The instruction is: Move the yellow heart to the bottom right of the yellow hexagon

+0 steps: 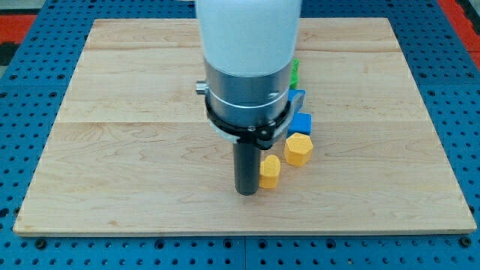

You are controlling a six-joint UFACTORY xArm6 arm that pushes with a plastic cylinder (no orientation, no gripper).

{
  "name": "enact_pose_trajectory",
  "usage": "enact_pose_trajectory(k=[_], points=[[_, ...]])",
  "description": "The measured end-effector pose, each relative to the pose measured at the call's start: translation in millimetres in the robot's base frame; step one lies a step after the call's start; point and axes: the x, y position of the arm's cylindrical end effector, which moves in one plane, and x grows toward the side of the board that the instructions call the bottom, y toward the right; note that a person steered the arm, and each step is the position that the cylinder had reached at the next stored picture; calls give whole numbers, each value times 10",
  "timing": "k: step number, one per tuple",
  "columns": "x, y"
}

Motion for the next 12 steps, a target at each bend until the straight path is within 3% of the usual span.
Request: enact_pose_trajectory(k=[1, 2, 6, 7, 8, 9, 12], points=[[-152, -487], [-275, -397], [-217, 586], [-218, 264], [-257, -551], [-319, -806], [-319, -844]])
